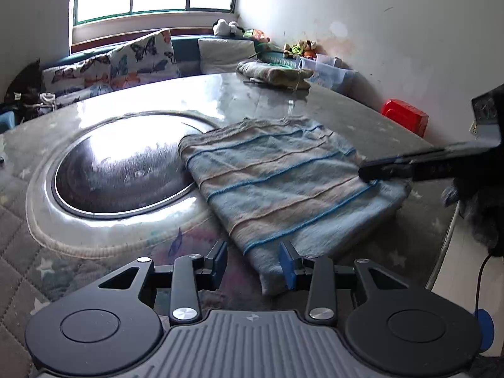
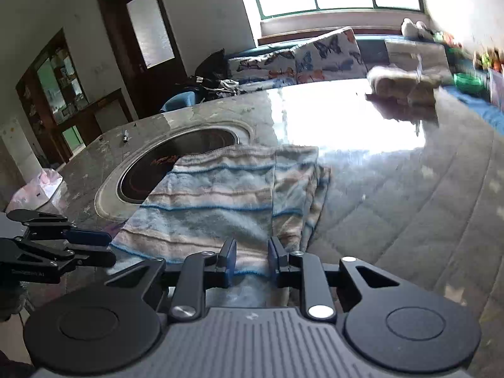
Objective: Fold clothes
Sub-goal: 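Move the right gripper to the towel's folded edge and grasp it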
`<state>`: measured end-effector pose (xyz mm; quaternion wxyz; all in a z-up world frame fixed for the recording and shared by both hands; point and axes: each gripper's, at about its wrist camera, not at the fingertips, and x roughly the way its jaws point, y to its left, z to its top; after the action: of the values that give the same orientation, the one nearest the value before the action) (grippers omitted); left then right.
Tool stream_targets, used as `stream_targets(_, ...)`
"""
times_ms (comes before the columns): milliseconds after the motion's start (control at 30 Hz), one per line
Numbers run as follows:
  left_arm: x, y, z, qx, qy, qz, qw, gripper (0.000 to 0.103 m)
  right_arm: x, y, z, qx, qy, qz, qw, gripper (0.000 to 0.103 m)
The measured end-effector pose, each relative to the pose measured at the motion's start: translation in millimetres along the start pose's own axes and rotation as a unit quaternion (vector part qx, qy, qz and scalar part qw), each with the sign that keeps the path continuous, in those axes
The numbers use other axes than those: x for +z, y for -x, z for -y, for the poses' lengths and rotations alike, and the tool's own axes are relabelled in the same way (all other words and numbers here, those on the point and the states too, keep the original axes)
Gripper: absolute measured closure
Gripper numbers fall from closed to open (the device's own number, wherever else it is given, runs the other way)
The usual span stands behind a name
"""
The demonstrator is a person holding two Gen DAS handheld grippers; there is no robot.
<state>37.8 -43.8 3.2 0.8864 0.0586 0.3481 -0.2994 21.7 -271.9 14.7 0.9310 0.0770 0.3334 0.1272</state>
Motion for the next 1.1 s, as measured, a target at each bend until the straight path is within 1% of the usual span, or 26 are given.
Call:
stream_targets(33,0.6,0.0,-0.8,0.0,0.0,0.0,1.0,0.063,3.4,0.7,-1.5,-0.003,0.006,0.006,1.0,0.081)
stream_targets(167,9.7,-0.4,-2.3,0.002,0.001,0.013,0.9999,0.063,18.7,-7.3,1.3,0.009,0.0,0.019,1.0,0.081)
stream_targets(300,22.6,-10.6,-6.5,0.014,0.013,0.019,0.9997,0.063,21.4,-30.0,7.9,0.0,-0.007,-0.001,1.0,0.081)
stream_targets(333,25.2,-14.1,-8.8,0.017,0.019,0.017,0.9995,0.063,19.8,-34.9,11.9,-0.004,-0.013,-0.006,1.0,0.081)
stream_targets(467,34.9,-28.7,-20.5,0.028,0.055,0.003,0.9981,0.062,20.6,-31.7,21.8,-0.013,-0.038,0.012,0.999,0.08)
stream_targets(500,36.2,-31.9,-22.5,0.029,0.063,0.001,0.9976,0.06,20.9,-30.0,24.6,-0.015,-0.046,0.017,0.999,0.077)
stream_targets(533,36.8,-34.5,-23.8,0.029,0.071,-0.001,0.9971,0.059,21.0,-30.0,28.1,-0.016,-0.054,0.018,0.998,0.069)
stream_targets(567,37.4,-37.2,-25.1,0.028,0.078,-0.003,0.9965,0.059,20.4,-31.4,31.3,-0.016,-0.062,0.017,0.998,0.065)
stream_targets(667,38.5,-41.6,-25.6,0.025,0.092,-0.008,0.9954,0.056,15.2,-40.4,39.2,-0.015,-0.081,0.006,0.997,0.062)
stream_targets(767,38.4,-40.9,-27.3,0.025,0.104,-0.01,0.9942,0.055,11.9,-42.3,48.3,-0.001,-0.118,0.014,0.993,0.057)
stream_targets(800,38.8,-40.5,-28.4,0.025,0.109,-0.01,0.9936,0.054,11.9,-42.2,50.7,0.002,-0.131,0.017,0.991,0.051)
stream_targets(833,39.6,-40.4,-29.7,0.027,0.114,-0.011,0.993,0.054,11.8,-42.5,51.3,0.0,-0.135,0.019,0.991,0.049)
stream_targets(967,42.4,-43.6,-33.5,0.024,0.129,-0.015,0.9912,0.054,12.0,-47.1,46.7,-0.006,-0.127,0.021,0.992,0.049)
stream_targets(1067,45.0,-46.3,-31.0,0.021,0.127,-0.016,0.9916,0.054,13.7,-50.5,36.1,-0.025,-0.097,0.014,0.995,0.049)
stream_targets(1100,45.4,-47.1,-30.0,0.02,0.126,-0.016,0.9917,0.054,14.2,-51.2,34.3,-0.028,-0.093,0.013,0.995,0.051)
